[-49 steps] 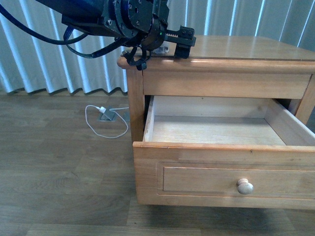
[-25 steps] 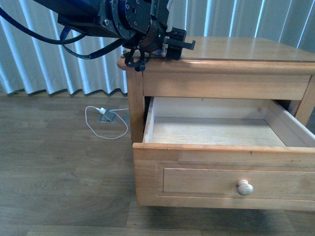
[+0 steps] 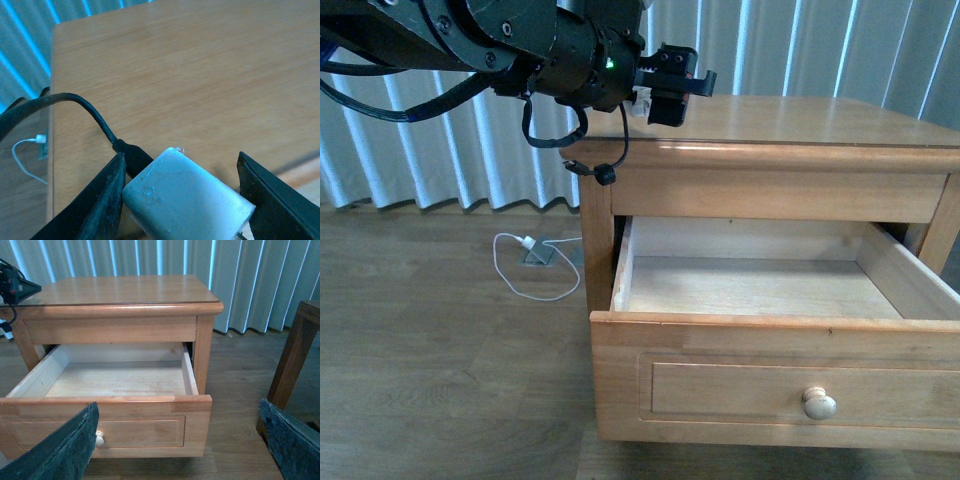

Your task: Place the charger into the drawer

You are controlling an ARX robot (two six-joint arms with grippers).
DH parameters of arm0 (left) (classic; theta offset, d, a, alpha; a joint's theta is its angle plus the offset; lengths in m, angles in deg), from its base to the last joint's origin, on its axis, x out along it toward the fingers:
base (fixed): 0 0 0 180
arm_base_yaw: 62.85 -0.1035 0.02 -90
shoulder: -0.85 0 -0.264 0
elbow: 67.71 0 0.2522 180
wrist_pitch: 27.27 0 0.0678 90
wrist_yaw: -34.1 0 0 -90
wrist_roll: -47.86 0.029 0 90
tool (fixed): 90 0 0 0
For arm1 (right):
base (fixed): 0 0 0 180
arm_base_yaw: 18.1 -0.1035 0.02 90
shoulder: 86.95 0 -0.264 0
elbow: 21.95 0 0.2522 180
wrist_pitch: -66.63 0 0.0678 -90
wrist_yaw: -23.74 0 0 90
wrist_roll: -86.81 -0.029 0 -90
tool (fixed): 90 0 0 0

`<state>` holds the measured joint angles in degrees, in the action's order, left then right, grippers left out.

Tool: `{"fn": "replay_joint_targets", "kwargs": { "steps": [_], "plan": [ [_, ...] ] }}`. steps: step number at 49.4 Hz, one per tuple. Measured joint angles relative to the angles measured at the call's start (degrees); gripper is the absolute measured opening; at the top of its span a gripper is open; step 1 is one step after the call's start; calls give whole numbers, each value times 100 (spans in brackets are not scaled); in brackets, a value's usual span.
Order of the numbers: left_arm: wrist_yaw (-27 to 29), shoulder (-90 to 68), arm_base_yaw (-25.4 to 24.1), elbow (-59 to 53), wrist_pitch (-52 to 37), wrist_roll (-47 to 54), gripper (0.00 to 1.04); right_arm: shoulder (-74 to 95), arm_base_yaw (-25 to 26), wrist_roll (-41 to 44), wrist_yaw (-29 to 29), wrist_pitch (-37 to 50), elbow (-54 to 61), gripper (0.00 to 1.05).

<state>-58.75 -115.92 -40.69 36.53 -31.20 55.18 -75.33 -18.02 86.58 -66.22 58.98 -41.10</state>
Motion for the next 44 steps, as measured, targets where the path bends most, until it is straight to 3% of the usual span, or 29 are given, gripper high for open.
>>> {"fn": "replay_joint_targets", "kwargs": {
  "steps": [12, 24, 44],
  "plan": [
    [-533, 479, 485, -807, -184, 98, 61, 0, 0, 0, -2, 0, 0, 96],
    [-525, -229, 981, -673, -122, 323, 61, 0, 0, 0, 0, 0, 0, 96],
    [-133, -1502, 1250, 267, 236, 319, 61, 0, 0, 0, -2, -2, 0, 96]
  ]
}}
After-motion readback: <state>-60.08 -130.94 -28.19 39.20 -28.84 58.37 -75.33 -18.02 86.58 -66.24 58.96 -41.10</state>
